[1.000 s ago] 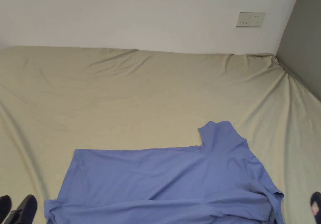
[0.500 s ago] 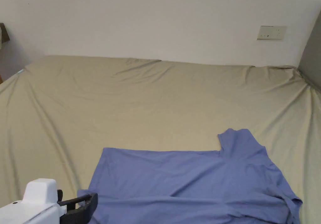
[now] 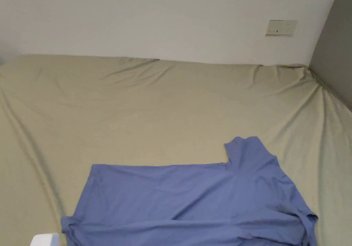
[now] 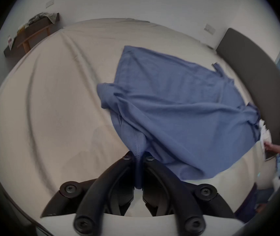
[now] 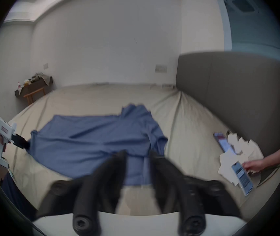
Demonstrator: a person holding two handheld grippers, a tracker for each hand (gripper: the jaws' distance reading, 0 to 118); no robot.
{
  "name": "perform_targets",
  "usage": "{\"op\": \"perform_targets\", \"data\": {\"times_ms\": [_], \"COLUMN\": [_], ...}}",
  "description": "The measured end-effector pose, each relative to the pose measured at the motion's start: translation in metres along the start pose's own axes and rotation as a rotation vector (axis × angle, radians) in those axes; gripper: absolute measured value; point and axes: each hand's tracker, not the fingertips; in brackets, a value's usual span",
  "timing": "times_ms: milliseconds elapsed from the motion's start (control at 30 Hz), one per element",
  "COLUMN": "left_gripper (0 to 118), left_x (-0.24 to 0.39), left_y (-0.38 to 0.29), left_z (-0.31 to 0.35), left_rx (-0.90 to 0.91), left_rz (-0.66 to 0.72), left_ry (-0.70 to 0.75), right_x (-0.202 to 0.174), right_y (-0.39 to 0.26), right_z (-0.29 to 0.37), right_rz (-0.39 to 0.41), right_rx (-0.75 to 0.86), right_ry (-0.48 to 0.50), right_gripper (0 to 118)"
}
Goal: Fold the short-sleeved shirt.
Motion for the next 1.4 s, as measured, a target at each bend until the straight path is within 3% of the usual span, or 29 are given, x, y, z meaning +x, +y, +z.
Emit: {"op": "perform_targets", "data": {"times_ms": [33,67,133,200,267,333,400,433,500,533,633,733,833,1033,1100,1133,1167,1200,1233,1300,1333,1400], "left_gripper": [6,6,6,6,6,6,6,6,6,6,6,6,6,6,6,12,22,38,64,88,100,104], "left_x": [0.002,0.004,0.005,0.005,0.01,0.013,0.015,0.016,0.015,0.014,0.008,0.0,-0.008,-0.029,-0.032,-0.031,-0.03,-0.028,-0.023,-0.018,-0.016,-0.001], "left_y": [0.0,-0.002,-0.005,-0.006,-0.01,-0.013,-0.015,-0.015,-0.013,-0.012,-0.011,-0.02,-0.04,-0.102,-0.117,-0.122,-0.123,-0.122,-0.121,-0.116,-0.112,-0.098], "left_z": [0.003,0.006,0.014,0.018,0.023,0.023,0.027,0.028,0.035,0.042,0.073,0.109,0.132,0.104,0.091,0.089,0.091,0.096,0.105,0.135,0.152,0.19], "left_rx": [0.0,0.01,0.031,0.038,0.041,0.032,0.029,0.029,0.033,0.041,0.075,0.103,0.092,-0.03,-0.049,-0.048,-0.041,-0.014,0.026,0.185,0.303,0.506], "left_rz": [-0.004,-0.015,-0.022,-0.018,-0.017,-0.025,-0.025,-0.023,-0.007,-0.001,0.025,0.056,0.035,0.075,0.08,0.08,0.074,0.047,0.008,-0.063,-0.08,-0.083], "left_ry": [0.005,0.006,0.009,-0.003,-0.002,0.006,0.01,0.008,0.001,-0.002,-0.025,-0.054,0.025,0.066,0.067,0.074,0.082,0.126,0.175,0.226,0.221,0.183], "right_x": [0.008,0.015,0.034,0.047,0.053,0.057,0.057,0.056,0.062,0.062,0.06,0.065,0.064,0.057,0.052,0.049,0.047,0.043,0.043,0.039,0.037,0.028], "right_y": [-0.005,-0.008,-0.015,-0.021,-0.025,-0.027,-0.022,-0.02,-0.013,-0.008,0.014,0.03,0.029,-0.047,-0.074,-0.083,-0.086,-0.083,-0.076,-0.055,-0.039,-0.008], "right_z": [-0.018,-0.035,-0.073,-0.103,-0.129,-0.142,-0.144,-0.137,-0.129,-0.119,-0.079,-0.035,0.004,0.003,-0.011,-0.013,-0.012,-0.006,0.001,0.025,0.039,0.068], "right_rz": [-0.012,-0.036,-0.136,-0.167,-0.118,-0.131,-0.17,-0.116,-0.143,-0.176,-0.094,-0.145,-0.103,-0.136,-0.113,-0.087,-0.073,-0.054,-0.015,0.042,0.071,0.091], "right_rx": [-0.043,-0.093,-0.211,-0.294,-0.392,-0.416,-0.427,-0.418,-0.396,-0.398,-0.322,-0.277,-0.276,-0.438,-0.489,-0.511,-0.492,-0.468,-0.434,-0.279,-0.171,0.045], "right_ry": [-0.012,-0.009,0.042,0.01,-0.045,0.0,0.062,0.055,0.137,0.144,0.159,0.21,0.18,0.152,0.131,0.093,0.081,0.05,-0.011,-0.073,-0.113,-0.167], "right_gripper": [91,106,111,110,95,65,62,56,16,15,15,15,15,16,16,23,38,55,72,92,100,103]}}
